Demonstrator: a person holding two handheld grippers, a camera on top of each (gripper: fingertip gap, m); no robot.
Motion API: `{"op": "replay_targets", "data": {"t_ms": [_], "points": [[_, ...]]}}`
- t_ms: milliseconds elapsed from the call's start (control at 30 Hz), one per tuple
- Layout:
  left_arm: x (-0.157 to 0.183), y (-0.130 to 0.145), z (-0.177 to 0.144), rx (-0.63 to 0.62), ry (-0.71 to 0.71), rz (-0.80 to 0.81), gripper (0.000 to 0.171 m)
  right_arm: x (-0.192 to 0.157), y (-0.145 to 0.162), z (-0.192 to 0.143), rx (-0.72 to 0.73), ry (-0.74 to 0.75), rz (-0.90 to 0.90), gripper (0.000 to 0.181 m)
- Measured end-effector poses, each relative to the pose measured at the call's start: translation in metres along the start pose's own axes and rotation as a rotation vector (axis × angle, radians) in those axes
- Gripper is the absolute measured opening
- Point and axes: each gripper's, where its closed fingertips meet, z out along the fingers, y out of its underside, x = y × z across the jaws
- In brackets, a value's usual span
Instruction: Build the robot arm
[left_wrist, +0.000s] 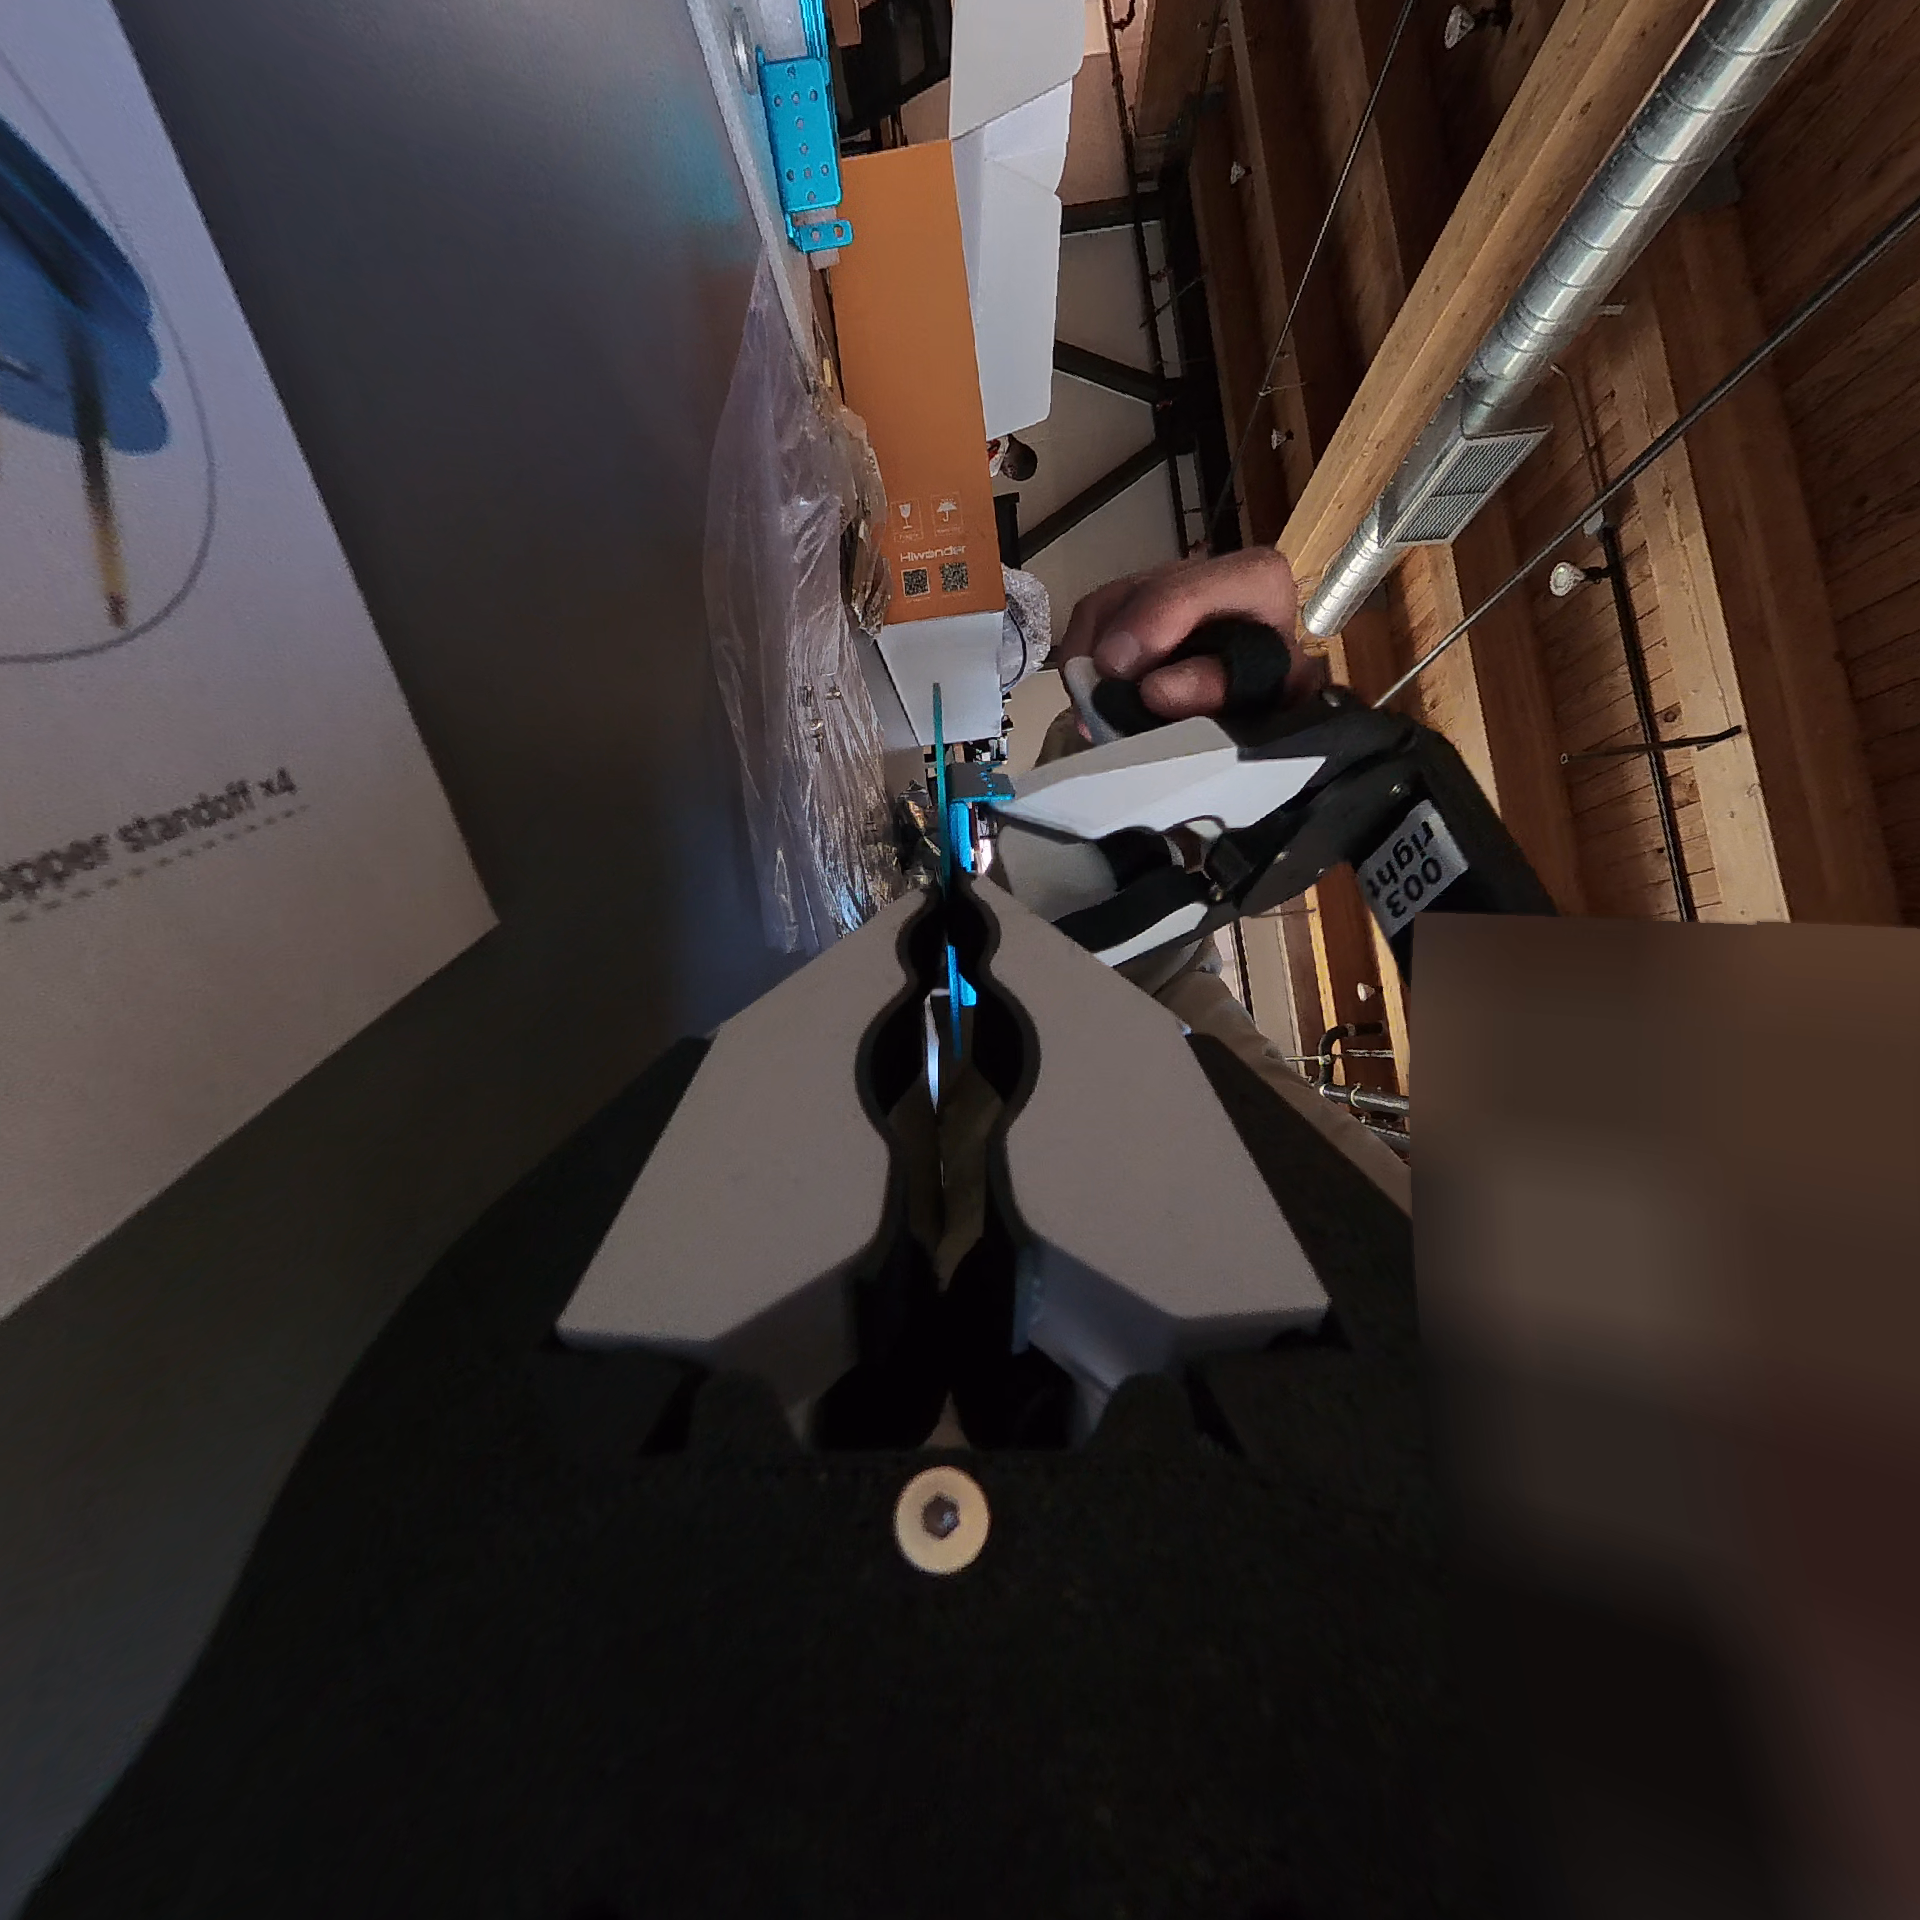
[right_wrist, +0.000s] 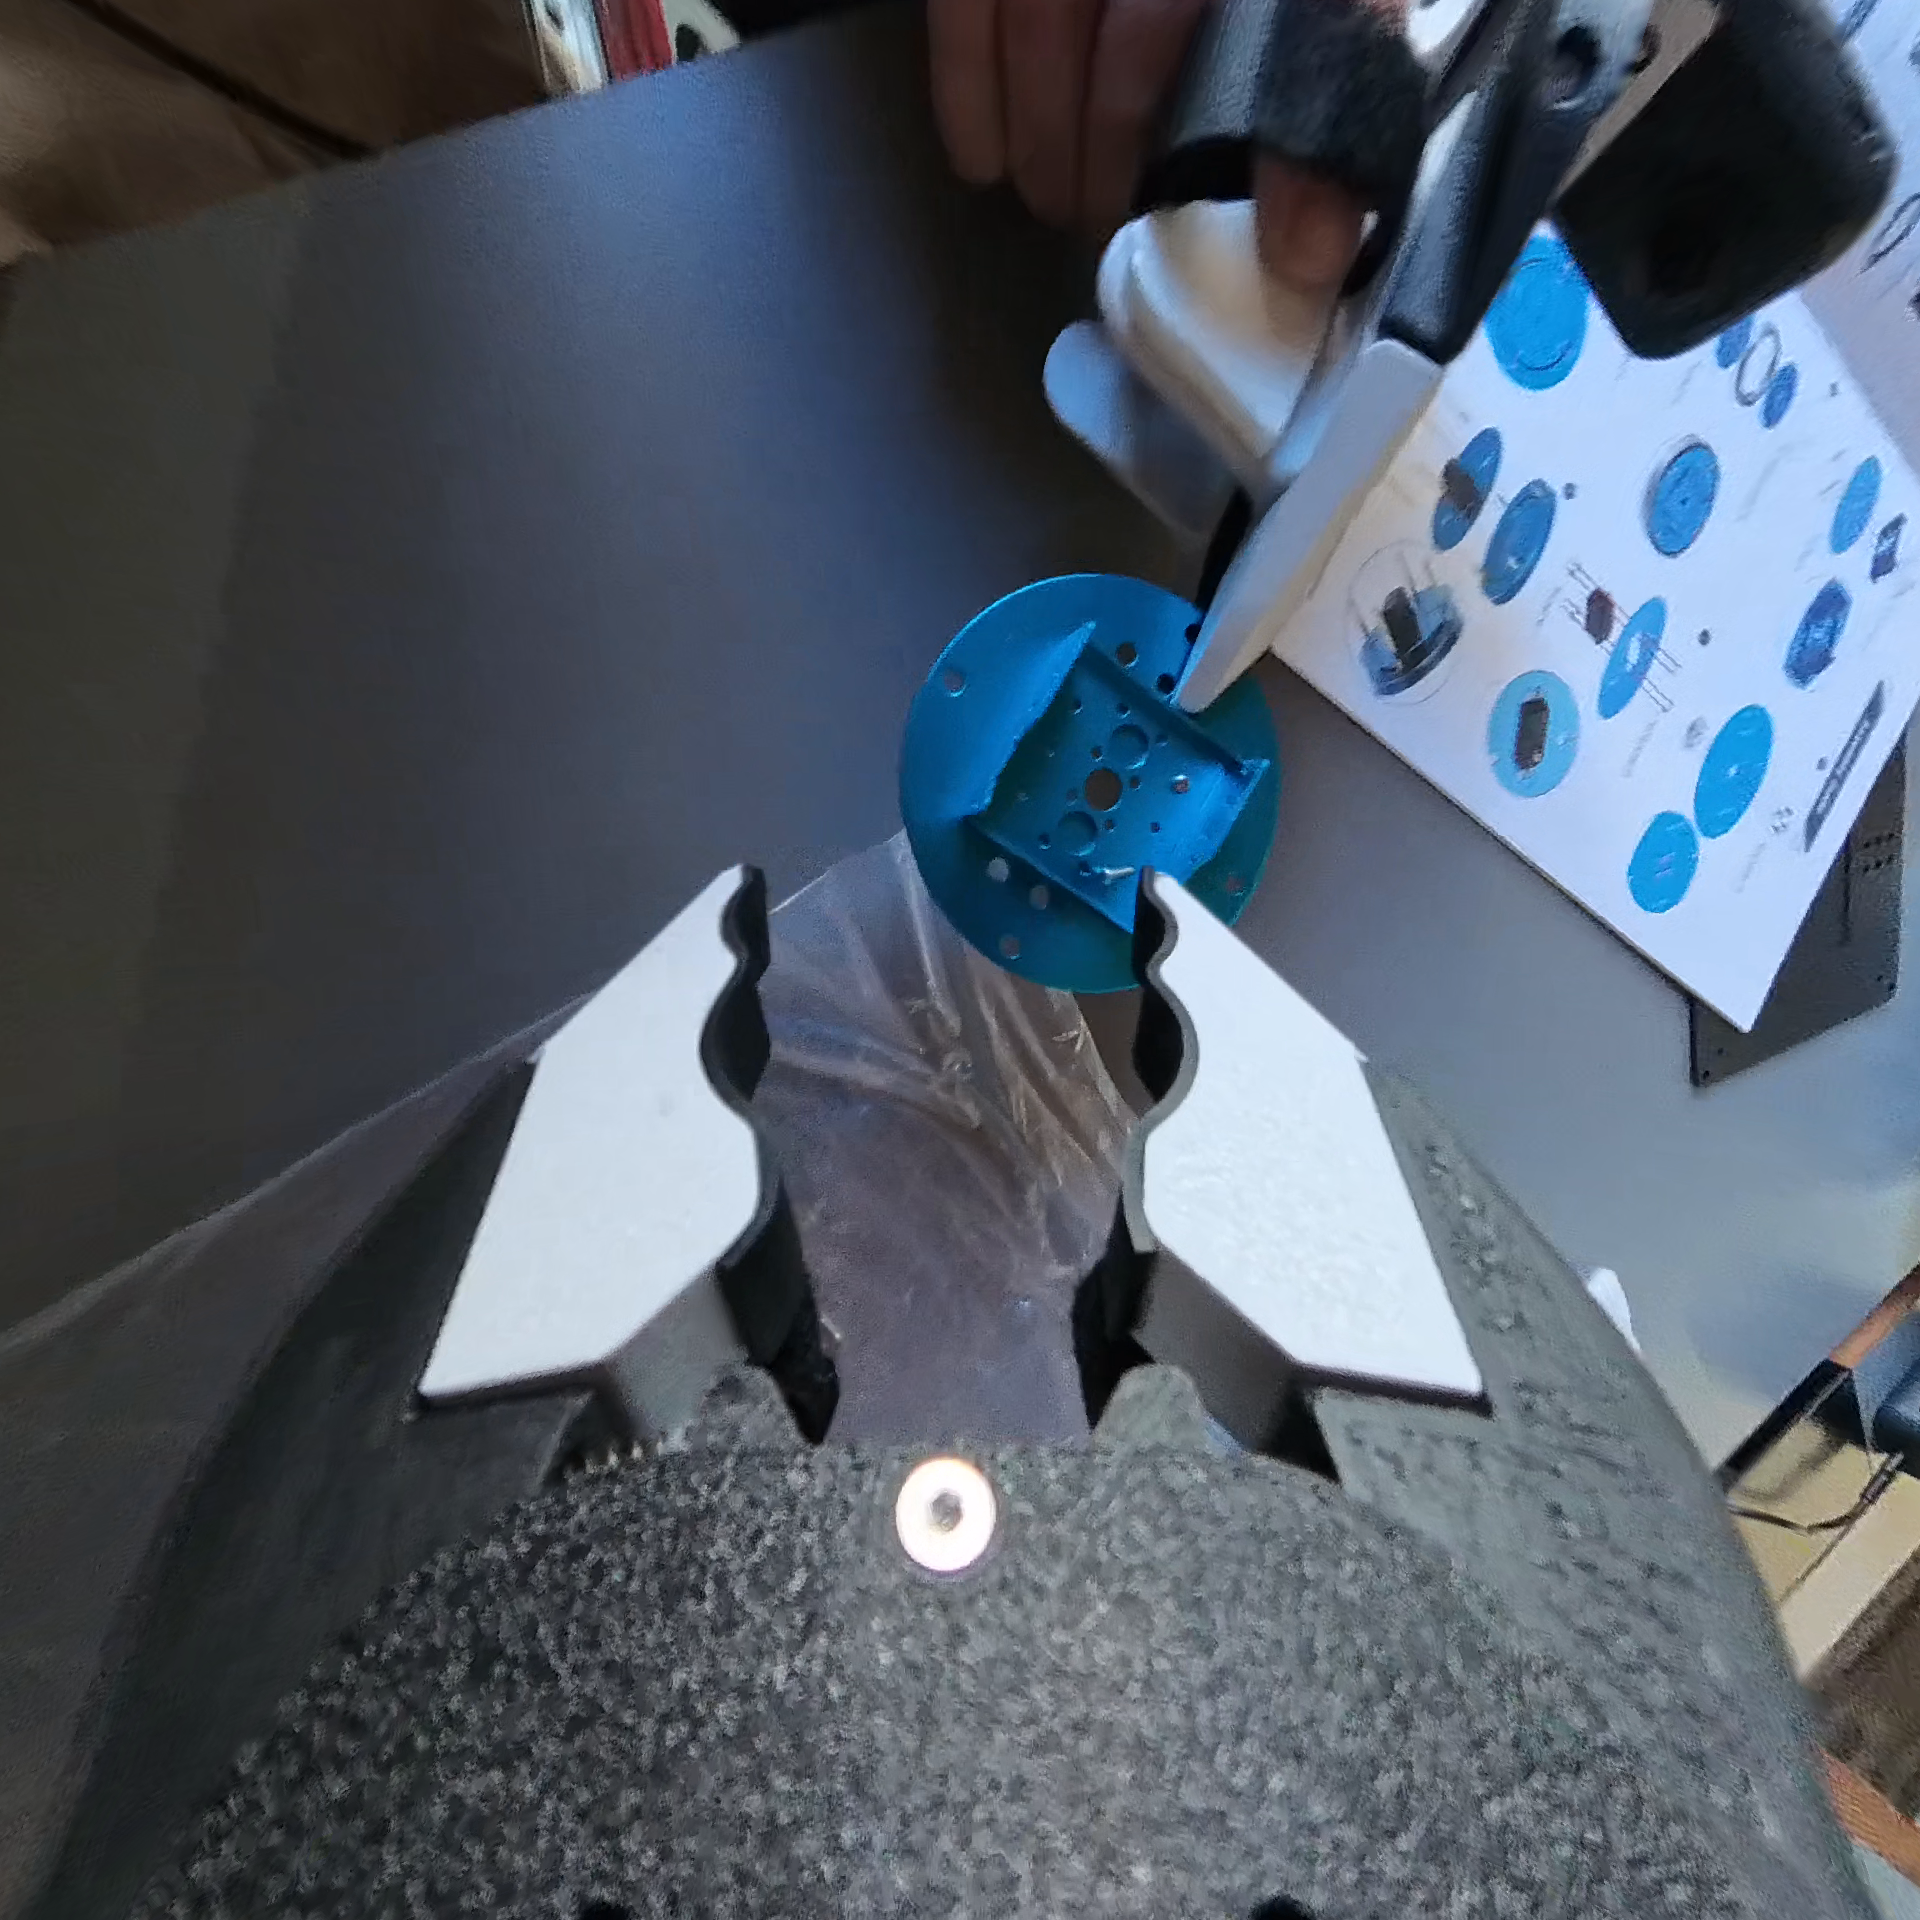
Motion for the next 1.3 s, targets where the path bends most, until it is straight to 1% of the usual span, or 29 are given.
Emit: {"op": "replay_targets", "data": {"t_ms": [167, 967, 1100, 1300], "points": [[0.000, 0.000, 0.000, -0.001, 0.000, 0.002, 0.000, 0.002, -0.001, 0.003, -0.029, 0.062, -0.082, 0.063], [0.000, 0.000, 0.001, -0.002, -0.003, 0.001, 0.000, 0.005, 0.006, 0.007, -0.086, 0.045, -0.091, 0.060], [0.000, 0.000, 0.001, -0.001, 0.003, -0.001, 0.000, 0.007, 0.004, 0.004, -0.079, 0.054, -0.091, 0.061], [0.001, 0.000, 0.000, 0.001, 0.006, 0.002, 0.000, 0.006, 0.006, -0.004, -0.077, 0.075, -0.102, 0.055]]}}
